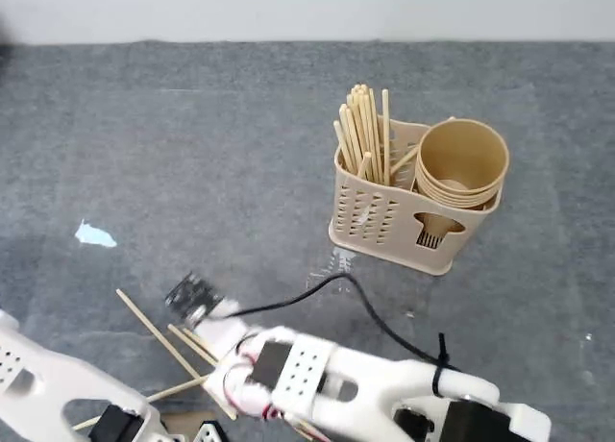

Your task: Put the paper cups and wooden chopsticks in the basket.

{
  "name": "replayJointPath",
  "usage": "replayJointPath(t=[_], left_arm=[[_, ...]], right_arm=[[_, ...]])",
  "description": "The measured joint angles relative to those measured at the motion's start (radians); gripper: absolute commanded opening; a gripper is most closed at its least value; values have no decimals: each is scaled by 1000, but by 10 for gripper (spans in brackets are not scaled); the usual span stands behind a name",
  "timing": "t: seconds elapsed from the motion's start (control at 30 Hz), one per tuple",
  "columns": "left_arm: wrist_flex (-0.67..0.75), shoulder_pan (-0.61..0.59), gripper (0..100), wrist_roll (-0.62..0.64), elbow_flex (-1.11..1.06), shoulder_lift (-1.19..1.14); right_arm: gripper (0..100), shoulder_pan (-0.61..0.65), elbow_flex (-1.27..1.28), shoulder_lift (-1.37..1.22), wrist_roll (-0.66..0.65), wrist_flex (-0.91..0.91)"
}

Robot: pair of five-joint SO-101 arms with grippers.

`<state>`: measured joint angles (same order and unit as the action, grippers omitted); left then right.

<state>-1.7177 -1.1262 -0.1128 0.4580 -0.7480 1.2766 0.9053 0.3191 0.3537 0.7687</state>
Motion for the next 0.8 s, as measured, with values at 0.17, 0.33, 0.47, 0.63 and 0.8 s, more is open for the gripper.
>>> replayJointPath(t=[0.17,0.33,0.47,0.63,0.8], left_arm=[[0,0,13,0,0,0],[0,0,13,0,0,0],[0,0,13,0,0,0],[0,0,13,0,0,0],[0,0,13,0,0,0]], right_arm=[[8,86,0,0,14,-11],[8,121,0,0,20,-77],[8,123,0,0,20,-97],[8,123,0,0,29,-97],[8,123,0,0,84,-91]])
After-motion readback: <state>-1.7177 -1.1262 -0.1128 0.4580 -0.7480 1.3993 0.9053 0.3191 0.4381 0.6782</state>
